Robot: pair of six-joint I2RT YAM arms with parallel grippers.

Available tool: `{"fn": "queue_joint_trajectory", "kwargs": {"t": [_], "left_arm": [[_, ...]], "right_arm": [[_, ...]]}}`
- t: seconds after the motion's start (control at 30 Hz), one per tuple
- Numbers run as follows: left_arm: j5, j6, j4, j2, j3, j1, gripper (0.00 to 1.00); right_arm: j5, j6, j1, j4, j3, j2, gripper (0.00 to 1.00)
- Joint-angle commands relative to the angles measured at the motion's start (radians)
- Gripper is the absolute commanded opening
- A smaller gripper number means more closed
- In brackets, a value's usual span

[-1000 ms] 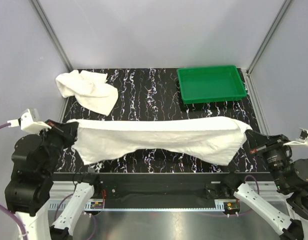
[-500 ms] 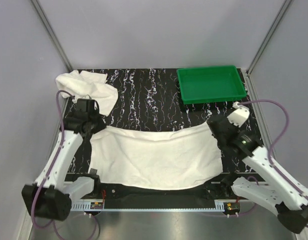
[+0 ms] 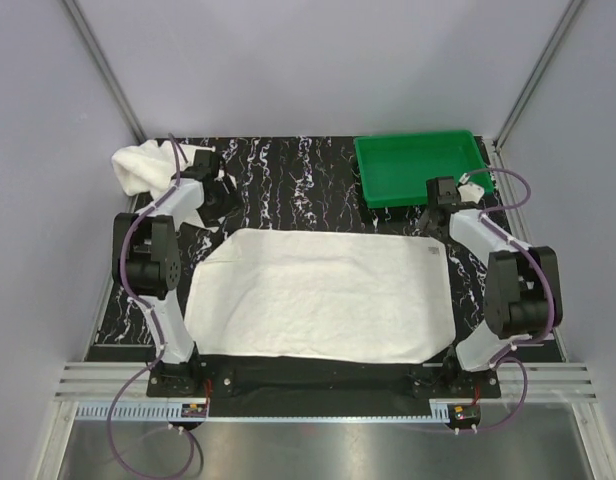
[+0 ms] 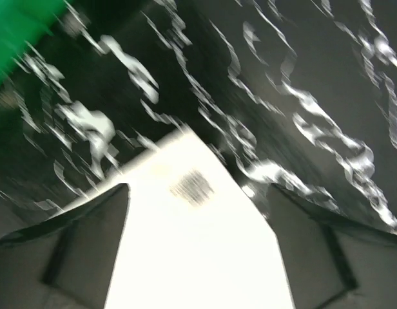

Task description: Roll the towels

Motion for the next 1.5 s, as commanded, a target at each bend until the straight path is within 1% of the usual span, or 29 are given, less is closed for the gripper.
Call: {"fn": "queue_joint_trajectory", "kwargs": {"t": [0.0, 0.07, 0.1, 0.17, 0.2, 0.23, 0.3, 0.33, 0.37, 0.4, 0.43, 0.47, 0.5, 0.57, 0.63, 0.7, 0.73, 0.87, 1.0, 1.07, 1.13, 1.27, 1.37, 1.47], "left_arm": [[0.026, 0.032, -0.001, 0.013, 0.163, 0.042, 0.74], [0.014, 0.044, -0.011, -0.059, 0.178, 0.048, 0.74], [-0.049, 0.049, -0.031, -0.090, 0.179, 0.048, 0.75], [-0.066, 0.065, -0.037, -0.203, 0.128, 0.047, 0.73], [-0.092, 0.067, -0.034, -0.250, 0.084, 0.037, 0.72], [-0.106, 0.067, -0.024, -0.348, -0.018, 0.030, 0.70], [-0.126, 0.061, 0.022, -0.450, -0.154, 0.005, 0.67], [-0.115, 0.035, 0.039, -0.534, -0.215, 0.001, 0.64], [-0.077, 0.021, 0.062, -0.573, -0.346, -0.007, 0.63], [-0.063, 0.001, 0.099, -0.631, -0.401, -0.012, 0.62], [-0.046, -0.028, 0.123, -0.650, -0.462, -0.018, 0.58], [-0.039, -0.039, 0.146, -0.665, -0.543, -0.032, 0.58], [-0.042, -0.059, 0.188, -0.674, -0.579, -0.039, 0.58], [-0.031, -0.076, 0.225, -0.659, -0.633, -0.045, 0.58], [-0.031, -0.086, 0.248, -0.607, -0.638, -0.055, 0.58], [-0.061, -0.089, 0.259, -0.558, -0.630, -0.073, 0.59], [-0.068, -0.091, 0.263, -0.541, -0.625, -0.076, 0.60], [-0.078, -0.094, 0.295, -0.451, -0.598, -0.076, 0.61], [-0.112, -0.096, 0.298, -0.356, -0.541, -0.076, 0.62], [-0.155, -0.091, 0.283, -0.307, -0.487, -0.069, 0.63], [-0.161, -0.086, 0.272, -0.276, -0.448, -0.052, 0.63], [-0.129, -0.085, 0.259, -0.223, -0.354, 0.040, 0.64], [-0.163, -0.100, 0.231, -0.226, -0.322, 0.086, 0.64], [-0.180, -0.143, 0.232, -0.272, -0.317, 0.158, 0.66]], "right_arm": [[-0.029, -0.088, -0.024, 0.071, 0.160, 0.066, 0.99], [0.000, -0.119, -0.029, 0.050, 0.191, 0.054, 1.00], [0.011, -0.128, -0.029, 0.043, 0.206, 0.039, 1.00], [0.012, -0.145, -0.029, 0.040, 0.200, -0.001, 1.00], [0.002, -0.145, -0.030, 0.039, 0.182, -0.051, 1.00], [-0.039, -0.143, -0.030, 0.037, 0.167, -0.079, 1.00], [-0.110, -0.134, -0.030, 0.051, 0.095, -0.172, 1.00], [-0.183, -0.127, -0.029, 0.065, 0.066, -0.203, 1.00], [-0.222, -0.107, -0.029, 0.072, 0.009, -0.261, 1.00], [-0.259, -0.098, -0.029, 0.078, -0.020, -0.288, 1.00], [-0.326, -0.085, -0.029, 0.098, -0.051, -0.314, 0.99], [-0.362, -0.064, -0.029, 0.109, -0.110, -0.358, 0.97], [-0.421, -0.053, -0.029, 0.124, -0.141, -0.378, 0.95], [-0.475, -0.030, -0.029, 0.173, -0.226, -0.430, 0.93], [-0.521, -0.027, -0.029, 0.206, -0.267, -0.452, 0.91], [-0.534, -0.028, -0.029, 0.206, -0.301, -0.466, 0.91], [-0.541, -0.038, -0.029, 0.195, -0.312, -0.470, 0.91], [-0.546, -0.056, -0.029, 0.189, -0.332, -0.481, 0.91], [-0.547, -0.070, -0.030, 0.191, -0.337, -0.474, 0.91], [-0.547, -0.081, -0.029, 0.192, -0.329, -0.461, 0.91], [-0.546, -0.093, -0.029, 0.191, -0.323, -0.449, 0.91], [-0.554, -0.101, -0.029, 0.195, -0.300, -0.421, 0.91], [-0.563, -0.107, -0.029, 0.203, -0.295, -0.412, 0.91], [-0.564, -0.111, -0.029, 0.220, -0.297, -0.398, 0.92]]}}
